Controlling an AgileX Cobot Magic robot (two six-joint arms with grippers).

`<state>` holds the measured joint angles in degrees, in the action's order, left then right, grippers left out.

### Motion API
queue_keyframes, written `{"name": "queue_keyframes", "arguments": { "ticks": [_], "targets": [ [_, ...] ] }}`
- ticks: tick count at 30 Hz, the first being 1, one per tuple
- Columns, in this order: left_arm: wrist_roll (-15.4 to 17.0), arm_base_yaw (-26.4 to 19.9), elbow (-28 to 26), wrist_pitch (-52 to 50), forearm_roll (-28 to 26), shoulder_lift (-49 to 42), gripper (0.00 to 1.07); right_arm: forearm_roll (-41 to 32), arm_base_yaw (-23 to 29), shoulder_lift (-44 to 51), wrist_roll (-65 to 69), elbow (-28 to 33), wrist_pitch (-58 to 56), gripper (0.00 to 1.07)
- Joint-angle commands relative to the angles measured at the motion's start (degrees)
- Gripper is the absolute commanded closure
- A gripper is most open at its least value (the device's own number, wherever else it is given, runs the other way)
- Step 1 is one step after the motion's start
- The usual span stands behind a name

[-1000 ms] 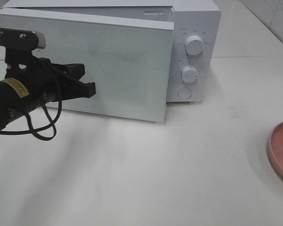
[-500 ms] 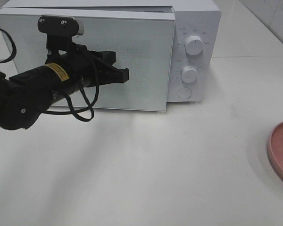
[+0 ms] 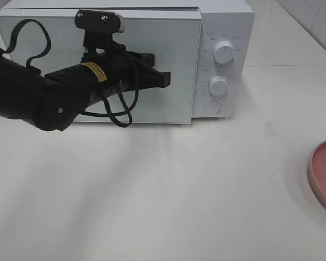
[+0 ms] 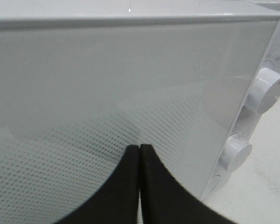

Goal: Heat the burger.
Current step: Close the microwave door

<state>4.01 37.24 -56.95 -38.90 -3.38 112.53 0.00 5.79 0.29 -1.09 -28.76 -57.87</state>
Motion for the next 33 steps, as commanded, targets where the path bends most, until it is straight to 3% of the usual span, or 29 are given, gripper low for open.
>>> {"name": "queue_keyframes", "arguments": {
  "ticks": [1,12,17,25,33],
  "targets": [
    [0.34,0.11,-3.21,-0.86,-2.23,1.20,1.07,0.00,-0.40,1.49,0.52,0.17,0.97,0.32],
    [0.29,0.74,-8.77,-0.40,-2.75,5.10,1.07,0.00,-0.40,1.49,0.52,0.17,0.97,0.32],
    [-1.26,-0.17,-11.80,2.06,-3.27,5.56,1.07,0.00,-0.40,1.49,0.52,0.17,0.97,0.32],
    [-1.43,-1.43,-12.49,2.81,-4.87,5.44,1.07,0.00,-0.40,1.49,0.52,0.17,0.97,0.32],
    [-1.43,0.97,-12.49,15.01,-0.57,1.26,1.07,0.00,-0.40,1.49,0.52,0.17,0.97,0.32]
  ]
}}
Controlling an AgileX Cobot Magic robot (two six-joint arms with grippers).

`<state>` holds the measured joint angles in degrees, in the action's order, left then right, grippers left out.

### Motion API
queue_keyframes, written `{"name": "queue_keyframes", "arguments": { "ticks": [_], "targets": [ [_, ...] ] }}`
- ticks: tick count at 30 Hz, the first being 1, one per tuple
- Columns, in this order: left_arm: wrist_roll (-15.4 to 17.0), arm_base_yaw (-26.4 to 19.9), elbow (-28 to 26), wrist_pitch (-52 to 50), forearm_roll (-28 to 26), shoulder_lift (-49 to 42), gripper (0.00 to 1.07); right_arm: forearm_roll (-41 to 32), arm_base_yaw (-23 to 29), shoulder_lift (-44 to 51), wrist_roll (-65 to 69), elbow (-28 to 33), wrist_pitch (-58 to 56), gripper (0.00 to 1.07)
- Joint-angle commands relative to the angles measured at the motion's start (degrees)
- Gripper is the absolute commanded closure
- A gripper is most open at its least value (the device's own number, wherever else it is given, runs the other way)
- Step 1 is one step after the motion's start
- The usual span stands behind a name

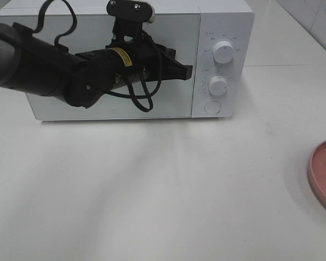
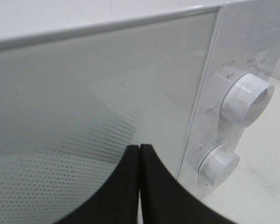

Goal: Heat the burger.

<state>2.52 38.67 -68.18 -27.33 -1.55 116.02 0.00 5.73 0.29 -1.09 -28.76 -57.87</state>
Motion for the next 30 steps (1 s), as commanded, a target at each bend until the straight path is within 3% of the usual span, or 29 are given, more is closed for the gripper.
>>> {"name": "queue_keyframes", "arguments": {
  "ticks": [1,8,10,12,13,15,16,17,18,19,20,26,30],
  "targets": [
    [0.06,0.29,-1.26,7.96,-1.95,-4.01,1.07,0.00,-0.34,1.49,0.52,0.17,0.97,0.32],
    [0.34,1.60,-1.26,25.10,-2.01,-8.94,1.06,0.00,-0.34,1.49,0.52,0.17,0.97,0.32],
    [0.86,2.23,-1.26,31.00,-2.23,-10.71,1.01,0.00,-0.34,1.49,0.52,0.17,0.97,0.32],
    [0.97,2.81,-1.26,39.71,-2.58,-12.83,0.87,0.00,-0.34,1.49,0.52,0.17,0.97,0.32],
    [0.97,2.81,-1.26,39.71,-2.58,-12.83,0.87,0.00,-0.34,1.49,0.52,0.17,0.97,0.32],
    [2.06,3.27,-1.26,50.99,-2.75,-15.01,0.49,0.00,-0.34,1.49,0.52,0.17,0.97,0.32],
    [2.06,3.27,-1.26,50.99,-2.75,-15.01,0.49,0.00,-0.34,1.49,0.52,0.17,0.97,0.32],
    [2.41,3.27,-1.26,52.88,-2.86,-15.36,0.35,0.00,-0.34,1.49,0.52,0.17,0.97,0.32],
    [2.41,3.27,-1.26,52.88,-2.86,-15.36,0.35,0.00,-0.34,1.49,0.52,0.17,0.97,0.32],
    [2.81,3.27,-1.26,57.52,-2.98,-15.81,0.13,0.00,-0.34,1.49,0.52,0.17,0.97,0.32],
    [2.98,3.27,-1.26,62.62,-3.15,-16.10,0.05,0.00,-0.34,1.49,0.52,0.17,0.97,0.32],
    [3.50,3.27,-1.49,73.68,-4.98,-17.07,0.06,0.00,-0.34,1.49,0.52,0.17,0.97,0.32],
    [3.50,3.27,-1.49,87.03,-4.93,-19.08,0.06,0.00,-0.34,1.49,0.52,0.17,0.97,0.32]
  ]
}}
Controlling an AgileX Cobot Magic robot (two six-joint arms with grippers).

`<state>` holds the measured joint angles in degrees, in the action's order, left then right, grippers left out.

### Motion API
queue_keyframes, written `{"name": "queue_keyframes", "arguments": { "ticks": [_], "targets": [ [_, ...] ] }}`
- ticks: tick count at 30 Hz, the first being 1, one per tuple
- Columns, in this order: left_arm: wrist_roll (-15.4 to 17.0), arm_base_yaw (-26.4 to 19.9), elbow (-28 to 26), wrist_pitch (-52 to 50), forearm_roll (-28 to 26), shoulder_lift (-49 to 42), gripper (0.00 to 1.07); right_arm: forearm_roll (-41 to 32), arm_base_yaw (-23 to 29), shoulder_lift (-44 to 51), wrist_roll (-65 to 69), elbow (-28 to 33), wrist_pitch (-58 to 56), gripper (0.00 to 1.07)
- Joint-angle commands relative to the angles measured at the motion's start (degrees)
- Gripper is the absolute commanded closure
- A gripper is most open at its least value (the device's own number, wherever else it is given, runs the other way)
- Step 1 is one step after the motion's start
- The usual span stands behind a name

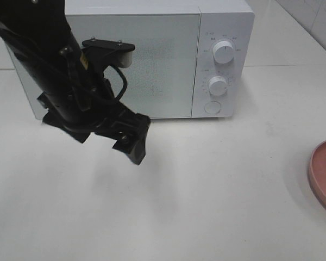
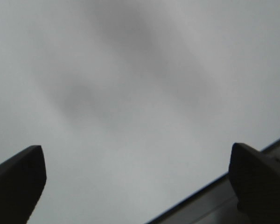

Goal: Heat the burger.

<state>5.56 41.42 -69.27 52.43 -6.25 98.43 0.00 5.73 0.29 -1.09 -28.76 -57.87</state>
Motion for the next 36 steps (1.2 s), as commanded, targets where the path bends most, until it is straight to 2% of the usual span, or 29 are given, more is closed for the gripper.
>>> {"name": "queue_keyframes", "arguments": {
  "ticks": [1,7,9,10,11,12,13,14,16,17,18,19,20,21,22,24,25,26,27,28,29,31,32,33,35,36],
  "targets": [
    [0.46,0.52,-0.40,10.60,-0.29,-2.58,0.06,0.00,-0.34,1.49,0.52,0.17,0.97,0.32],
    [1.26,-0.23,-0.40,14.32,-0.23,-7.22,0.06,0.00,-0.34,1.49,0.52,0.17,0.97,0.32],
    [1.26,-3.09,-0.40,15.81,-0.17,-10.60,0.06,0.00,-0.34,1.49,0.52,0.17,0.97,0.32],
    [1.26,-3.09,-0.40,15.81,-0.17,-10.60,0.06,0.00,-0.34,1.49,0.52,0.17,0.97,0.32],
    [1.09,-4.58,-0.40,16.16,-0.11,-11.63,0.06,0.00,-0.34,1.49,0.52,0.17,0.97,0.32],
    [0.74,-8.31,-0.40,17.07,-0.06,-14.04,0.06,0.00,-0.34,1.49,0.52,0.17,0.97,0.32],
    [0.74,-8.31,-0.40,17.07,-0.06,-14.04,0.06,0.00,-0.34,1.49,0.52,0.17,0.97,0.32],
    [0.11,-11.97,-0.34,17.93,-0.06,-16.44,0.06,0.00,-0.34,1.49,0.52,0.17,0.97,0.32],
    [-0.46,-13.69,-0.34,18.51,-0.06,-17.30,0.06,0.00,-0.34,1.49,0.52,0.17,0.97,0.32],
    [-1.83,-18.22,-0.29,19.54,-0.06,-19.42,0.06,0.00,-0.34,1.49,0.52,0.17,0.97,0.32],
    [-1.83,-18.22,-0.29,19.54,-0.06,-19.42,0.06,0.00,-0.34,1.49,0.52,0.17,0.97,0.32],
    [-2.41,-20.57,-0.29,20.17,-0.06,-20.17,0.06,0.00,-0.34,1.49,0.52,0.17,0.97,0.32],
    [-3.38,-25.32,-0.23,21.14,0.06,-22.12,0.06,0.00,-0.34,1.49,0.52,0.17,0.97,0.32],
    [-3.38,-25.32,-0.23,21.14,0.06,-22.12,0.06,0.00,-0.34,1.49,0.52,0.17,0.97,0.32],
    [-4.35,-29.45,0.06,21.94,0.06,-24.18,0.06,0.00,-0.34,1.49,0.52,0.17,0.97,0.32],
    [-4.70,-31.11,0.46,22.12,0.00,-25.21,0.06,0.00,-0.34,1.49,0.52,0.17,0.97,0.32],
    [-5.56,-34.49,2.01,22.35,-0.06,-27.62,0.06,0.00,-0.34,1.49,0.52,0.17,0.97,0.32],
    [-5.56,-34.49,2.01,22.35,-0.06,-27.62,0.06,0.00,-0.34,1.49,0.52,0.17,0.97,0.32],
    [-6.25,-37.36,4.64,21.89,-0.11,-30.65,0.06,0.00,-0.34,1.49,0.52,0.17,0.97,0.32],
    [-6.25,-38.27,5.90,21.31,-0.23,-32.31,0.06,0.00,-0.34,1.49,0.52,0.17,0.97,0.32],
    [-6.25,-38.27,5.90,21.31,-0.23,-32.31,0.06,0.00,-0.34,1.49,0.52,0.17,0.97,0.32],
    [-6.25,-40.05,10.54,19.19,-0.23,-36.84,0.06,0.00,-0.34,1.49,0.52,0.17,0.97,0.32],
    [-6.25,-40.05,10.54,19.19,-0.23,-36.84,0.06,0.00,-0.34,1.49,0.52,0.17,0.97,0.32],
    [-6.30,-40.34,14.09,18.22,-0.06,-39.65,0.06,0.00,-0.34,1.49,0.52,0.17,0.97,0.32],
    [-6.53,-40.34,15.87,18.16,0.52,-41.25,0.06,0.00,-0.34,1.49,0.52,0.17,0.97,0.32],
    [-7.28,-40.34,18.96,18.11,0.80,-43.95,0.06,0.00,-0.34,1.49,0.52,0.17,0.97,0.32]
  ]
}}
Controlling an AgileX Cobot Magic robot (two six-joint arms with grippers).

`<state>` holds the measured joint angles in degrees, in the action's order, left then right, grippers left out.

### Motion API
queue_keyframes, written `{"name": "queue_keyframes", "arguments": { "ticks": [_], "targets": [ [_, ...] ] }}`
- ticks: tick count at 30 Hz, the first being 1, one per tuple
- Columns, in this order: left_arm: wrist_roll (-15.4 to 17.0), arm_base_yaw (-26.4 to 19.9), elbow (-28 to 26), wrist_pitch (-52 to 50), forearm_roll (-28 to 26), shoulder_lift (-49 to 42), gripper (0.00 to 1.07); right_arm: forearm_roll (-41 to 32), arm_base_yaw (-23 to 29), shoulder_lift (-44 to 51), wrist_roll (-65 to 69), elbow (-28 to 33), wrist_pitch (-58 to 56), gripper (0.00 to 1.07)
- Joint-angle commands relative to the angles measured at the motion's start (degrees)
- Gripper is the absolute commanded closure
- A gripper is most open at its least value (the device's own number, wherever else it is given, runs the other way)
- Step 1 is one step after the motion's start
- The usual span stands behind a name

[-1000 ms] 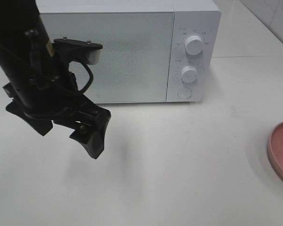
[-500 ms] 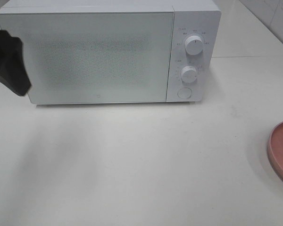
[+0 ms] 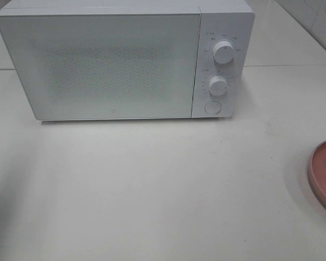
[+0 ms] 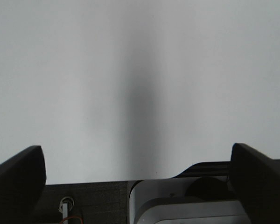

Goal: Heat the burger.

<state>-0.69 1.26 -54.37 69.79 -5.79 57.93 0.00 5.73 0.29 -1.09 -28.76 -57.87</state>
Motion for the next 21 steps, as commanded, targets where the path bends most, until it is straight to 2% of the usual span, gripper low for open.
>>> {"name": "queue_keyframes", "arguments": {
  "ticks": [1,3,4,5,7,8,10,12,15,17,18,19,21],
  "targets": [
    [-1.03,-0.17,4.07,0.74,0.34,-3.44,0.06,0.00,-0.34,1.49,0.52,0.17,0.97,0.32],
    [-1.26,-0.17,8.88,0.69,0.46,-8.19,0.06,0.00,-0.34,1.49,0.52,0.17,0.97,0.32],
    [-1.26,-0.17,8.88,0.69,0.46,-8.19,0.06,0.00,-0.34,1.49,0.52,0.17,0.97,0.32],
    [-1.26,-0.17,11.80,-0.34,0.80,-10.94,0.06,0.00,-0.34,1.49,0.52,0.17,0.97,0.32],
    [-1.26,-0.17,13.41,-1.09,0.92,-12.49,0.06,0.00,-0.34,1.49,0.52,0.17,0.97,0.32],
    [-1.26,-0.17,16.67,-2.35,1.03,-15.47,0.06,0.00,-0.34,1.49,0.52,0.17,0.97,0.32],
    [-1.26,-0.17,18.22,-2.75,1.03,-17.07,0.06,0.00,-0.34,1.49,0.52,0.17,0.97,0.32],
    [-1.20,-0.17,22.06,-4.01,1.03,-21.60,0.06,0.00,-0.34,1.49,0.52,0.17,0.97,0.32],
    [-1.15,-0.17,22.69,-6.02,1.03,-24.64,0.06,0.00,-0.34,1.49,0.52,0.17,0.97,0.32],
    [-0.74,-0.17,23.32,-7.62,0.97,-30.42,0.06,0.00,-0.34,1.49,0.52,0.17,0.97,0.32],
    [-0.74,-0.17,23.32,-7.62,0.97,-30.42,0.06,0.00,-0.34,1.49,0.52,0.17,0.97,0.32],
    [-0.40,-0.17,24.69,-8.48,0.97,-34.84,0.06,0.00,-0.34,1.49,0.52,0.17,0.97,0.32],
    [-0.29,-0.17,24.64,-8.42,0.97,-36.55,0.06,0.00,-0.34,1.49,0.52,0.17,0.97,0.32]
  ]
}}
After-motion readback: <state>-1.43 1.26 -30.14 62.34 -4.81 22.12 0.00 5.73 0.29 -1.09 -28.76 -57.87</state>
